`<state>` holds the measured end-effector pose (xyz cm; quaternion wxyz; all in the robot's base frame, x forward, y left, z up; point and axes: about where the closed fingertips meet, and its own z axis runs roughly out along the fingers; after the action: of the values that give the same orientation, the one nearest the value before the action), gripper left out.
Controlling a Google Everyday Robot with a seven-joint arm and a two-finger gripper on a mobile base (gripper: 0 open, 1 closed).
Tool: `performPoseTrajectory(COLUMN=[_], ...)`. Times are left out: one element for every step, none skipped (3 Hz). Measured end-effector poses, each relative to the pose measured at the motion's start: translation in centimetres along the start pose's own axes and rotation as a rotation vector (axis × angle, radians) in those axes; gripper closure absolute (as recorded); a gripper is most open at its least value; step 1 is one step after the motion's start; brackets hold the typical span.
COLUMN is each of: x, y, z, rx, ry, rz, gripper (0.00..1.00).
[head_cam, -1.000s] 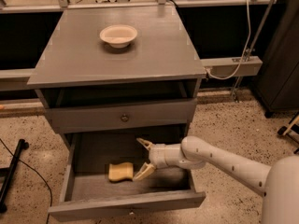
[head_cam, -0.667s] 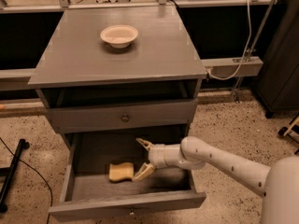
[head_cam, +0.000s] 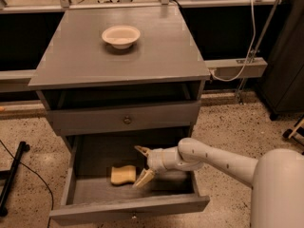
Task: Pick sponge from middle drawer and place on counter
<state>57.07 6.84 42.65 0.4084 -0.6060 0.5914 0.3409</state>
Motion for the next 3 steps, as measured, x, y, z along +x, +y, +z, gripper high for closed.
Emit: performPoseTrajectory(x=[1.6, 2.8, 3.6], y=[0.7, 1.0, 1.0], z=[1.0, 1.9, 2.9], rx=[-0.036, -0.042, -0.031], ry=[0.04, 0.052, 0.032], rz=[0.039, 0.069, 0.095], gripper=[0.0, 0.0, 0.0])
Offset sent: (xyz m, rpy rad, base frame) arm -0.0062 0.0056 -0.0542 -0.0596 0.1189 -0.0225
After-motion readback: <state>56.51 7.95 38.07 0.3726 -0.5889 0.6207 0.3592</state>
